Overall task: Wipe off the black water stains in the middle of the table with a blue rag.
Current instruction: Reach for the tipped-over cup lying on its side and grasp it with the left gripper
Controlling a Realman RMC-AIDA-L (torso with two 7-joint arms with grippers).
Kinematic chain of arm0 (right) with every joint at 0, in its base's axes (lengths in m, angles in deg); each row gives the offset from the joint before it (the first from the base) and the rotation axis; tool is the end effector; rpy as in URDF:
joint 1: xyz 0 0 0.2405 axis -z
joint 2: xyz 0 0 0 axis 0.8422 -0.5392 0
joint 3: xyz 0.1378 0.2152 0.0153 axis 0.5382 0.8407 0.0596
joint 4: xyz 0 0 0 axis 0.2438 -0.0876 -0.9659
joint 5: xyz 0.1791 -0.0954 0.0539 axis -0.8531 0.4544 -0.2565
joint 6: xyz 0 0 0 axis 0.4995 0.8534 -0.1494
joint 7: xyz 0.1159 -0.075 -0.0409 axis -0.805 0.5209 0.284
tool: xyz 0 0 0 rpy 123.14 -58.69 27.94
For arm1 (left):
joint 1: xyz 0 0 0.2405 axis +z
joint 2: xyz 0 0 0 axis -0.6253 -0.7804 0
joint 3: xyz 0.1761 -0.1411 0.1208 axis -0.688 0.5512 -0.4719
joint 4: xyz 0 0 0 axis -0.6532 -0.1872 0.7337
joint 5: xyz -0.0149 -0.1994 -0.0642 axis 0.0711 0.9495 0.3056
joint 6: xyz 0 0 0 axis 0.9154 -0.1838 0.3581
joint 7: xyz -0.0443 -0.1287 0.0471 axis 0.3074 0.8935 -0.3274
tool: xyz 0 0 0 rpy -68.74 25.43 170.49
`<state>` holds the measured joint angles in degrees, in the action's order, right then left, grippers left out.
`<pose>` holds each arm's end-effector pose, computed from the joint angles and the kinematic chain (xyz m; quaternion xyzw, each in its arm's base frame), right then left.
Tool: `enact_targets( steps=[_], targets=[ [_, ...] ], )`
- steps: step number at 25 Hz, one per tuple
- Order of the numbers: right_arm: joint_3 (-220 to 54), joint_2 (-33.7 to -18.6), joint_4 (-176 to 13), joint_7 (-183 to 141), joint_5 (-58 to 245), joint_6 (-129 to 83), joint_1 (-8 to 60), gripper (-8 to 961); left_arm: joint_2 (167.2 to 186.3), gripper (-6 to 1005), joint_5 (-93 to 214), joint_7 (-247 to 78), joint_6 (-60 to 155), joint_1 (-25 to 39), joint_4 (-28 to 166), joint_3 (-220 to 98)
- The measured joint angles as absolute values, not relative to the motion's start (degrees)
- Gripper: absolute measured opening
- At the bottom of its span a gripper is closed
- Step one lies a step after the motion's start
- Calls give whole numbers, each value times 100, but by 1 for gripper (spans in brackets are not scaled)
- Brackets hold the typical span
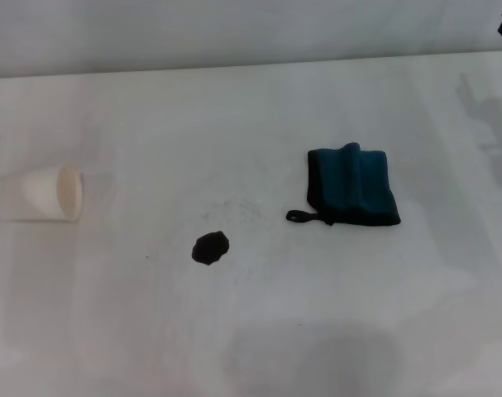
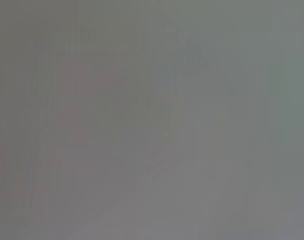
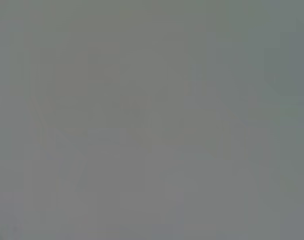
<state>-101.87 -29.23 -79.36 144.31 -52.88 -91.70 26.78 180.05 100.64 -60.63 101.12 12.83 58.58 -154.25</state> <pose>0.3640 0.3683 0.0607 -0.6384 0.2613 0.2674 0.6728 -0.3396 0.3585 0.0335 -0.5728 -0.3390 -0.3997 0.6303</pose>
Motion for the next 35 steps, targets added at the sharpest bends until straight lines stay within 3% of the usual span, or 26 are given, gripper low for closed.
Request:
enact_targets(
  steps=[15, 20, 26, 35],
  targets=[
    [-10107, -2922, -8022, 14125, -5425, -8927, 2680, 794, 17988, 884, 9907, -5764, 10105, 1242, 5835, -15425],
    [-10031, -2919, -8022, 13983, -5428, -8930, 2673, 794, 17733, 882, 9514, -4182, 9944, 1061, 5875, -15383],
    [-10031, -2917, -7999, 13799, -5427, -8995, 2667, 794, 17660, 876, 9327, -3974, 9915, 835, 5819, -15054],
    [-10033, -2908, -7980, 13618, -5426, -9139, 2677, 794, 17048, 874, 6485, -2567, 9217, -23, 5657, -15074]
  ],
)
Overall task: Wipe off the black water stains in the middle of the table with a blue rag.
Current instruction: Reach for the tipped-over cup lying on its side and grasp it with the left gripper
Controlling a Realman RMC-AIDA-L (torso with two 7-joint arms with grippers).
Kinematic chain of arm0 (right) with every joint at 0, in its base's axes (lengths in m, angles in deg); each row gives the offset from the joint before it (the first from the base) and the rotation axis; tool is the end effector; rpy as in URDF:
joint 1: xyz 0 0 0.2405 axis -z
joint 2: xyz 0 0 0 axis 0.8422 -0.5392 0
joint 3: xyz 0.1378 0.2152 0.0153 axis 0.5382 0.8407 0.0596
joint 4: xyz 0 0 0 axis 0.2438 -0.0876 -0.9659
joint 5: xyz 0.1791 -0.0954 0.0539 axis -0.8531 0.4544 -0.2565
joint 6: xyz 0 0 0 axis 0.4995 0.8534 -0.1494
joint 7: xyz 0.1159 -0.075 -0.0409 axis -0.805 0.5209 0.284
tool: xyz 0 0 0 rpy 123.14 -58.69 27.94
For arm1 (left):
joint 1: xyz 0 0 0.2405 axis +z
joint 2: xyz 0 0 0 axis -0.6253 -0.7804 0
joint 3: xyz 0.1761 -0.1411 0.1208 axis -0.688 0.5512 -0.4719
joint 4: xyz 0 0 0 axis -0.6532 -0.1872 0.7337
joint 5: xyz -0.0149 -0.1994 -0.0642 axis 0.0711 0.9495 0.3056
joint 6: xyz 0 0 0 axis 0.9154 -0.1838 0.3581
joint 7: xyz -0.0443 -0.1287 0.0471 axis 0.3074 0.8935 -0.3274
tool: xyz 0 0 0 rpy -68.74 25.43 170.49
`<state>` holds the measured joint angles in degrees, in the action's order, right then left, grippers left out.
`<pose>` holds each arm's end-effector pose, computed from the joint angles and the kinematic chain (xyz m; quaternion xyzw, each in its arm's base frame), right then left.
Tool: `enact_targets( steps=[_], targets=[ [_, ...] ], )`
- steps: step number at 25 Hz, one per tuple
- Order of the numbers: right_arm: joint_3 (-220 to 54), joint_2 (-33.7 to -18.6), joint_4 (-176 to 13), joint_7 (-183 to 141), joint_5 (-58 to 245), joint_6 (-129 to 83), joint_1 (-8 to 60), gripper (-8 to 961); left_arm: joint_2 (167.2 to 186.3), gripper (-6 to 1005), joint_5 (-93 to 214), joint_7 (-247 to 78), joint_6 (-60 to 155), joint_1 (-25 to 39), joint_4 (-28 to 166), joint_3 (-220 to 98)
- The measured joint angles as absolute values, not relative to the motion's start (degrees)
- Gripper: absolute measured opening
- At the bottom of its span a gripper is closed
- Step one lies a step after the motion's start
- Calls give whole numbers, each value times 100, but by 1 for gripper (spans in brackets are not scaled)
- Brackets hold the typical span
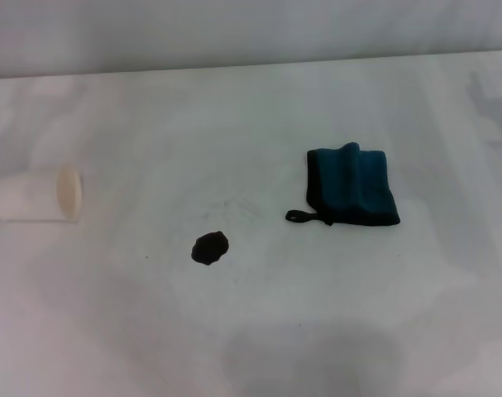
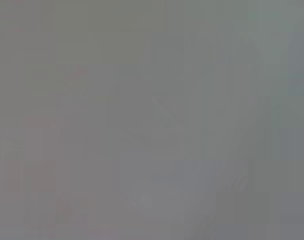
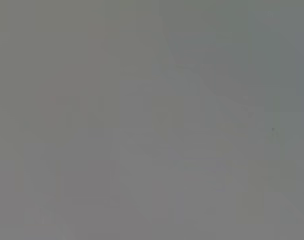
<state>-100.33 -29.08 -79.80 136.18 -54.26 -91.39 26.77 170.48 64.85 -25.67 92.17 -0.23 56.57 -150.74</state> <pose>0.3689 0.3670 0.0654 -0.5984 0.3182 0.3190 0.6625 -0.2600 0.4426 0.0476 -0.7240 -0.3499 -0.4213 0.4194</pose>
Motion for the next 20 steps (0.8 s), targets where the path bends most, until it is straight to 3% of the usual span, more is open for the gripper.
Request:
enact_targets(
  steps=[11, 16, 20],
  targets=[
    [-10033, -2904, -7953, 13496, -5426, -9169, 2707, 793, 16506, 875, 2485, 266, 8130, -331, 4187, -15053],
    [-10033, -2889, -7933, 13465, -5427, -9148, 2674, 793, 16137, 874, 223, 1779, 8796, -336, 3190, -14712],
    [-10034, -2889, -7882, 13464, -5426, -9132, 2615, 793, 16077, 875, -2038, 2746, 10060, -329, 2431, -13539]
  ],
)
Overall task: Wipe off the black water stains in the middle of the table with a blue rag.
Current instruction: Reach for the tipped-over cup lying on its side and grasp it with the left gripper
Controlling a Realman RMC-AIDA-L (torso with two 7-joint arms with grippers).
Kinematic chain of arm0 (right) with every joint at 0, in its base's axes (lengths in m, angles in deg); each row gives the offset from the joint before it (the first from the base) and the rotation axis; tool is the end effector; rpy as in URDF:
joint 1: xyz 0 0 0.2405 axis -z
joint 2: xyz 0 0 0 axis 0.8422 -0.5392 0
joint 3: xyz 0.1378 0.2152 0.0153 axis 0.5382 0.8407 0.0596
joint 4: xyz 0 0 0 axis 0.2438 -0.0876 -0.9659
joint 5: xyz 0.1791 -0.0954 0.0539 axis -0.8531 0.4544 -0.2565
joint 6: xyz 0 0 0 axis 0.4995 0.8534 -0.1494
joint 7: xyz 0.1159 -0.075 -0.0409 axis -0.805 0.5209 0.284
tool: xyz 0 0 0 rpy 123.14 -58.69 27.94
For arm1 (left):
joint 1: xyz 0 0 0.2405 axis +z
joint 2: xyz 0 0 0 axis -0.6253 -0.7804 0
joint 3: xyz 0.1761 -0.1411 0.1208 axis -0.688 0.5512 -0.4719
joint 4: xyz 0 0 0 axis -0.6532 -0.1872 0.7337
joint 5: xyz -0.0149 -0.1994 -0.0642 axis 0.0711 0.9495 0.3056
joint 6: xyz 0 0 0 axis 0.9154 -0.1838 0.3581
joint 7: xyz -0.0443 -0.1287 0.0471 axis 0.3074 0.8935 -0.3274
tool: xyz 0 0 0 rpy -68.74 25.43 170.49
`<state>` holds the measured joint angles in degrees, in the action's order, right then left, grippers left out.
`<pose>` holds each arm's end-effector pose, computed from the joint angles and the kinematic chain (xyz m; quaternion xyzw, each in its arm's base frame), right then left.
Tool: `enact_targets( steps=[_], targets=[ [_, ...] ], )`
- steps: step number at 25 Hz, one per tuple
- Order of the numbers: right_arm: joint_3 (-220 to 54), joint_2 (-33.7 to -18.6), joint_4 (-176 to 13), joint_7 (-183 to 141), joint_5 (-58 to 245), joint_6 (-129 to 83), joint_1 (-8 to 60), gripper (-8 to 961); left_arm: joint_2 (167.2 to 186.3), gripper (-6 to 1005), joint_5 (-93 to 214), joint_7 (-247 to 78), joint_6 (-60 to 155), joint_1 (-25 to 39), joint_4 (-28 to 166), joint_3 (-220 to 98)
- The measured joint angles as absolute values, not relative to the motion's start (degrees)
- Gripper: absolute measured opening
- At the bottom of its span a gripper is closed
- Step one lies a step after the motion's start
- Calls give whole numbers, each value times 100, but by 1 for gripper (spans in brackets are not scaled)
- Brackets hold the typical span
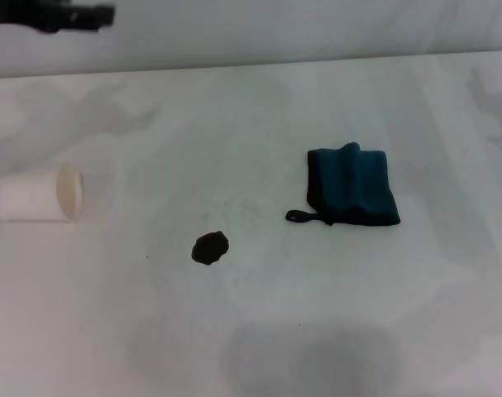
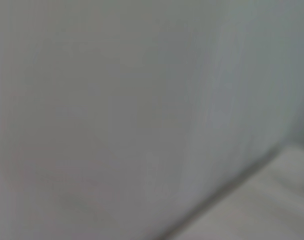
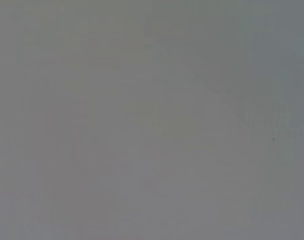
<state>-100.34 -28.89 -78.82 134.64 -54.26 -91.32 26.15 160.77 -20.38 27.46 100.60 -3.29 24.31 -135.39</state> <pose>0.3646 0.3730 0.0716 -0.5952 0.3147 0.3308 0.6613 -0.1768 0.4533 0.0852 -0.9314 -0.2330 -0.1385 0.2429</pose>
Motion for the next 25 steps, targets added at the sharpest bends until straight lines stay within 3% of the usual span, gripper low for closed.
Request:
enact_targets(
  steps=[8, 19, 25],
  targets=[
    [-9999, -2898, -7871, 13461, -5426, -9120, 2502, 793, 16514, 871, -5953, 3170, 12383, -280, 135, -11745],
    [-9966, -2913, -7873, 13082, -5426, -9187, 2520, 793, 16667, 872, -6307, 2489, 13295, -119, -250, -11774],
    [-9811, -2914, -7885, 12890, -5426, -9215, 2546, 793, 16927, 872, -6714, 2109, 13288, 76, -278, -12098]
  ],
)
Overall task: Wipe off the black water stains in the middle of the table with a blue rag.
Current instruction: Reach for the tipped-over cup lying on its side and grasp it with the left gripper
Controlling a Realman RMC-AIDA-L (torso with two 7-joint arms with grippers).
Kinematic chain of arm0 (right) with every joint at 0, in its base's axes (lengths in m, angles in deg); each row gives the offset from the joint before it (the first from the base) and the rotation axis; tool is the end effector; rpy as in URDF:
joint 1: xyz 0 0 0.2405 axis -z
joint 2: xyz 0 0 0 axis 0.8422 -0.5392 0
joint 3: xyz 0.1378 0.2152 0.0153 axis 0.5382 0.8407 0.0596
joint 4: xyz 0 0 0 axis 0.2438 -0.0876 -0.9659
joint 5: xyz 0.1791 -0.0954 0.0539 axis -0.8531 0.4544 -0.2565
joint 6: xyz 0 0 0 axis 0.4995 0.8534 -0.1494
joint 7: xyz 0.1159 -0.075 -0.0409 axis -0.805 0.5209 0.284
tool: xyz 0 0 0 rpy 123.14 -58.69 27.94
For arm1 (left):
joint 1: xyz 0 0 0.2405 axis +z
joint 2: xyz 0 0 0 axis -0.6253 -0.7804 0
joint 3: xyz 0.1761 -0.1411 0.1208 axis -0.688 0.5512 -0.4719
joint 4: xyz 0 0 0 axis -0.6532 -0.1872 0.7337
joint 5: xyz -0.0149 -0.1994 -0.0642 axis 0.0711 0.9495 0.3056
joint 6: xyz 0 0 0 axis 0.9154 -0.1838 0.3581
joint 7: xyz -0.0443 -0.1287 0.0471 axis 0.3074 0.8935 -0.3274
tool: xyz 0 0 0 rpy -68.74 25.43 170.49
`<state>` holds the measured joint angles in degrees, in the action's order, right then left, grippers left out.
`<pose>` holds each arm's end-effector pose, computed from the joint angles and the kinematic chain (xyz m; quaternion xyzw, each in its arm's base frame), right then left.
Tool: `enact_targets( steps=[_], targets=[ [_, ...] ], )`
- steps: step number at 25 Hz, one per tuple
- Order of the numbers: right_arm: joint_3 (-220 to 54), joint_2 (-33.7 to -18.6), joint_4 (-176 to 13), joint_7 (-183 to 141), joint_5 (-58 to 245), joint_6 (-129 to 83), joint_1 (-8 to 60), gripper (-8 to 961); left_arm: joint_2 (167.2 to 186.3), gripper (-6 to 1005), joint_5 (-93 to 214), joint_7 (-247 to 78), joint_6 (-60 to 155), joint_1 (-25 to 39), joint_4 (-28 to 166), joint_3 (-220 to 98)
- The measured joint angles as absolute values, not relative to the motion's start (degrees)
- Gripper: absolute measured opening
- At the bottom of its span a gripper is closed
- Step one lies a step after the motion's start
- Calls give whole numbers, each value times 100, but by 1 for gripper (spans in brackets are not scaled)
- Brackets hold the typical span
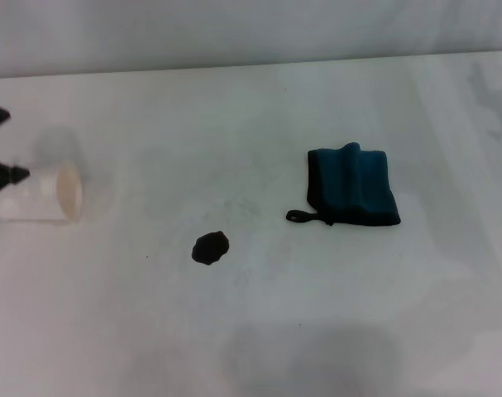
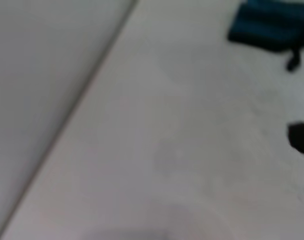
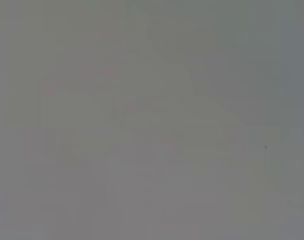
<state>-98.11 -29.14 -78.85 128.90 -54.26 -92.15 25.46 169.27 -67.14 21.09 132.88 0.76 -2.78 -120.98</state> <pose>0.3609 0.3758 0.0748 -0.5652 0.3423 0.3778 0.6486 -0.1965 0.3899 0.1011 -0.9679 -0.0629 0.1702 0.1739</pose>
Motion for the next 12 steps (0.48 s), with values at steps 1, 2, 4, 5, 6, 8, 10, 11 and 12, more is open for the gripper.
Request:
enact_targets(
  steps=[1, 2, 4, 5, 6, 8, 10, 11, 12],
  targets=[
    [-9809, -2914, -7883, 12837, -5427, -9218, 2547, 793, 17009, 872, -6841, 2034, 13238, 83, -267, -12134],
    [-9809, -2914, -7883, 12837, -5427, -9218, 2547, 793, 17009, 872, -6841, 2034, 13238, 83, -267, -12134],
    [-9802, -2912, -7875, 12793, -5427, -9233, 2551, 793, 17224, 872, -7117, 1826, 12993, 90, -160, -12149],
    [-9795, -2912, -7871, 12782, -5427, -9244, 2556, 793, 17278, 871, -7170, 1753, 12924, 84, -90, -12150],
    [-9785, -2911, -7870, 12775, -5426, -9254, 2566, 793, 17301, 871, -7196, 1692, 12884, 66, 2, -12155],
    [-9770, -2910, -7870, 12770, -5427, -9264, 2582, 793, 17329, 871, -7223, 1609, 12856, 23, 156, -12177],
    [-9768, -2909, -7878, 12770, -5427, -9265, 2593, 793, 17337, 871, -7287, 1570, 12791, -11, 276, -12221],
    [-9768, -2908, -7879, 12769, -5427, -9265, 2597, 793, 17346, 872, -7331, 1549, 12748, -20, 317, -12256],
    [-9768, -2909, -7879, 12770, -5427, -9265, 2599, 793, 17352, 872, -7360, 1530, 12718, -24, 329, -12280]
  ],
)
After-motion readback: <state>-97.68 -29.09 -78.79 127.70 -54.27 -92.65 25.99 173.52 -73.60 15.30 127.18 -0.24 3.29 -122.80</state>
